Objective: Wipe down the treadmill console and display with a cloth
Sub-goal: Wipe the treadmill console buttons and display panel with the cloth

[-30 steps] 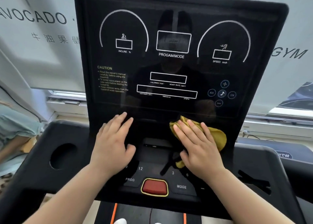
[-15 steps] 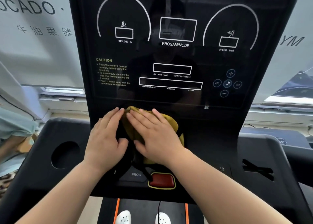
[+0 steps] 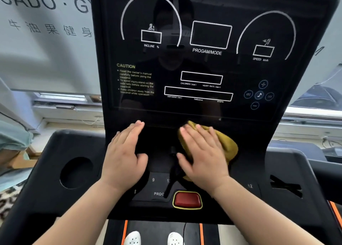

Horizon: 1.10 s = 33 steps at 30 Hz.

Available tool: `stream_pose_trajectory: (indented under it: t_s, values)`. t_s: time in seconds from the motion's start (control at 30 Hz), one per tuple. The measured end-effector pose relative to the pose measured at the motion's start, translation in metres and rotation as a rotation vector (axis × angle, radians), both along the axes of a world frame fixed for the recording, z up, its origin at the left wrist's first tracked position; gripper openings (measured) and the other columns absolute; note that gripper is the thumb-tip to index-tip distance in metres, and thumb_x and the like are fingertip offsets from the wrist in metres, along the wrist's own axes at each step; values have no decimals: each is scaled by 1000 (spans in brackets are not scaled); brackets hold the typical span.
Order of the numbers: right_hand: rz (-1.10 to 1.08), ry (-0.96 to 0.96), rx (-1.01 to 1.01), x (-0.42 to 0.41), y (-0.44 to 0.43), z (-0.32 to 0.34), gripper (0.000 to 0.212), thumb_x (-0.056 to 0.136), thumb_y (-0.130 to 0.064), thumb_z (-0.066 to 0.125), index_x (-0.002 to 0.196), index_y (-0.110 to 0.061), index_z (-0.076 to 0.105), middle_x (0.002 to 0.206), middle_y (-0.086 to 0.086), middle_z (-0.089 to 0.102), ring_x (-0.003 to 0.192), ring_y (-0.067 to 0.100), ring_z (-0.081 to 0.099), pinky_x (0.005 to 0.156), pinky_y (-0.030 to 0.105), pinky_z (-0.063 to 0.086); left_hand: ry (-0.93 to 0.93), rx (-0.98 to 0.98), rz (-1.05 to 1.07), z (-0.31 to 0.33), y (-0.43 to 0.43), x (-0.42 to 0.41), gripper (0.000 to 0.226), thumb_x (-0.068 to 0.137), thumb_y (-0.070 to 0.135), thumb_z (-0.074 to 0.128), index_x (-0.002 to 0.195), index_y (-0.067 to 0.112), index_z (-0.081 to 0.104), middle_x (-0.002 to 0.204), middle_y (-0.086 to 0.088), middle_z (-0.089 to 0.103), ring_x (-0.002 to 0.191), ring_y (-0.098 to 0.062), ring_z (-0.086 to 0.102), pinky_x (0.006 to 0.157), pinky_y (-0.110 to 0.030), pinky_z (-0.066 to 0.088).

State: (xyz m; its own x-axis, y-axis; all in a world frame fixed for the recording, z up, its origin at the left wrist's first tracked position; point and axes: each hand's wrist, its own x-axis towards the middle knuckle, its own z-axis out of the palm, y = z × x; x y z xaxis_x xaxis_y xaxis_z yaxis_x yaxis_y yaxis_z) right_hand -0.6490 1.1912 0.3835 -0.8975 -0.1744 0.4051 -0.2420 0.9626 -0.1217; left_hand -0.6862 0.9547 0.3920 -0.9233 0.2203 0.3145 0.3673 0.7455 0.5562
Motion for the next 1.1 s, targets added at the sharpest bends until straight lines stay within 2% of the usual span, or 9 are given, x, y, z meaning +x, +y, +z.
stream_pose_trajectory:
  t_s: [0.1, 0.23, 0.33, 0.47, 0.6, 0.7, 0.9, 1.0, 1.1]
  values:
    - [146, -43, 38, -21, -45, 3, 66, 96, -48, 55, 156, -21, 44, 161, -3, 44, 151, 23, 37, 126, 52, 18, 9, -15, -24, 1, -3, -1, 78, 69, 11, 57, 147, 12, 48, 149, -3, 53, 138, -21, 47, 117, -50, 36]
    - [233, -78, 187, -35, -55, 0, 69, 103, -53, 45, 163, -26, 26, 172, -7, 19, 159, 18, 11, 129, 49, 3, 37, -34, -16, 10, -3, -2, 75, 70, 12, 57, 145, 11, 51, 149, -6, 52, 137, -24, 49, 112, -54, 41]
    - [101, -30, 281, -27, -17, -14, 71, 103, -60, 38, 164, -31, 18, 173, -7, 8, 160, 22, 7, 128, 51, -1, 84, -91, -13, 17, 6, -4, 75, 69, 13, 59, 144, 10, 51, 153, -8, 48, 138, -29, 47, 114, -56, 37]
    - [-178, 4, 263, -6, 58, -28, 84, 96, -72, 35, 163, -30, 6, 172, -1, -10, 159, 30, -3, 126, 55, -8, 114, -174, -31, 27, 32, -8, 76, 71, 18, 60, 146, 15, 50, 157, -8, 41, 145, -32, 39, 117, -59, 30]
    - [-428, -30, 90, -8, 115, -6, 114, 80, -93, 29, 164, -18, 8, 172, 13, -9, 157, 41, -10, 124, 61, -11, 131, -274, -27, 38, 67, -14, 81, 71, 24, 64, 150, 23, 44, 164, -6, 29, 154, -27, 19, 123, -58, 12]
    - [-455, 9, 36, -32, 136, 23, 121, 75, -95, 35, 162, -14, 11, 171, 19, -5, 156, 46, -11, 122, 68, -7, 150, -323, -44, 49, 88, -19, 86, 71, 24, 68, 152, 27, 39, 168, -5, 20, 156, -26, 11, 123, -57, 4]
    - [-354, 176, 144, -94, 147, 108, 120, 73, -98, 38, 164, -23, 14, 172, 16, 3, 156, 48, -1, 116, 78, 2, 160, -383, -10, 68, 102, -29, 86, 71, 32, 61, 153, 30, 36, 169, -4, 16, 155, -33, 12, 123, -61, 11]
    - [-386, 218, 101, -124, 141, 160, 124, 69, -103, 34, 165, -29, 6, 173, 13, -2, 156, 48, -4, 112, 83, 1, 154, -384, 54, 84, 105, -36, 86, 70, 35, 63, 153, 30, 38, 168, -10, 17, 152, -43, 14, 119, -67, 15]
    - [-408, 227, 62, -142, 127, 188, 128, 65, -107, 29, 165, -32, 1, 173, 13, -5, 156, 50, -6, 110, 85, 0, 158, -399, 87, 100, 111, -43, 90, 71, 34, 68, 155, 32, 35, 169, -10, 11, 153, -44, 9, 119, -68, 13]
